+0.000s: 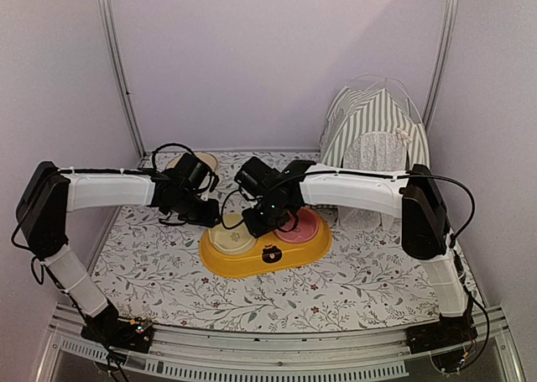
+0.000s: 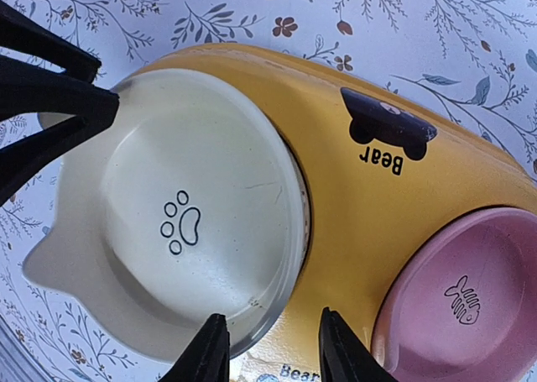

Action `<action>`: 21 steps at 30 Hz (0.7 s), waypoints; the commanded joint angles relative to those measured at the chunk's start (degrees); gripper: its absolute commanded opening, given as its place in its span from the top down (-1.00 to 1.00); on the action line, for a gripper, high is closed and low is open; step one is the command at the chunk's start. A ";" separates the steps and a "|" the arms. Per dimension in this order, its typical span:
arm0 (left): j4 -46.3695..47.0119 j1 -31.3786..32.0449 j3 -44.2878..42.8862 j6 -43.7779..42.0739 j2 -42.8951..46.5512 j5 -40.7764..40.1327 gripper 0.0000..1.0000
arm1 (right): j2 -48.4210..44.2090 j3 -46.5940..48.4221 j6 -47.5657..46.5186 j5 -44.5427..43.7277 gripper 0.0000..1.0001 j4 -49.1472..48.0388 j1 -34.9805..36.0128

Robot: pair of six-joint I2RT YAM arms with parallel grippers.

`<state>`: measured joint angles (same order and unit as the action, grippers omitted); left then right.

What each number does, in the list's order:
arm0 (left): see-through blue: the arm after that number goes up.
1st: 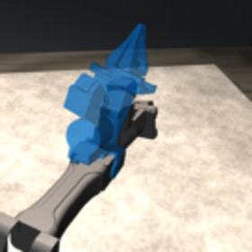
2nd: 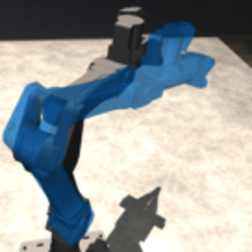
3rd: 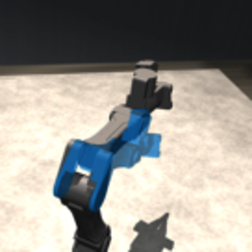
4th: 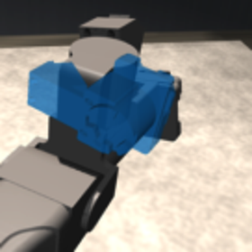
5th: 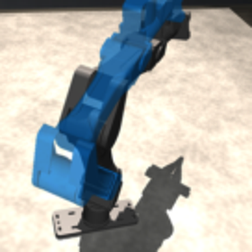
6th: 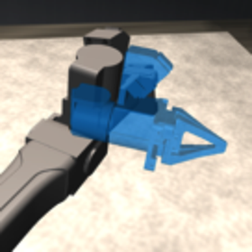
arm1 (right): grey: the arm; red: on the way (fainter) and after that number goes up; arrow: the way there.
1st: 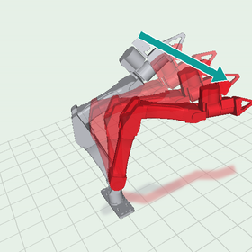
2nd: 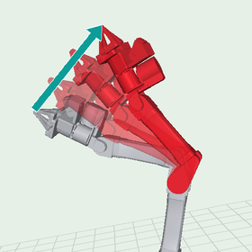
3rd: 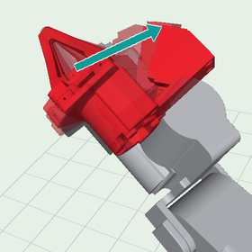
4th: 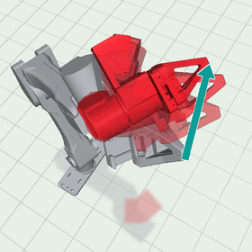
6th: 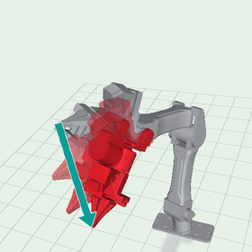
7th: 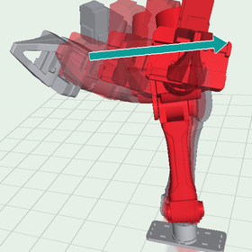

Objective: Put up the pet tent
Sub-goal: Adjust the pet food bowl with the pet food container.

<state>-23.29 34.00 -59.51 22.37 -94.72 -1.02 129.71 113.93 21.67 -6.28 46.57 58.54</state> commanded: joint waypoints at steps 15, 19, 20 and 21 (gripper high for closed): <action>8.59 0.85 3.30 2.96 6.22 -4.18 -0.03 | -5.32 -8.40 0.61 -4.11 0.29 -6.40 -0.58; 13.07 0.42 5.79 2.85 13.12 -6.08 -0.92 | -14.04 -13.53 -0.27 -6.47 -0.19 -13.56 -0.57; 14.51 0.26 6.66 2.78 14.92 -6.44 -0.97 | -16.97 -16.03 -0.81 -7.19 -0.36 -16.46 -0.62; 16.29 0.15 7.52 2.77 16.99 -6.91 -0.98 | -19.99 -19.93 -1.67 -7.81 -0.54 -20.35 -0.74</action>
<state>-15.16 34.44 -54.04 25.15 -84.82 -5.19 121.49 100.66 21.37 -9.76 37.67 58.76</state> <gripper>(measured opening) 0.954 0.651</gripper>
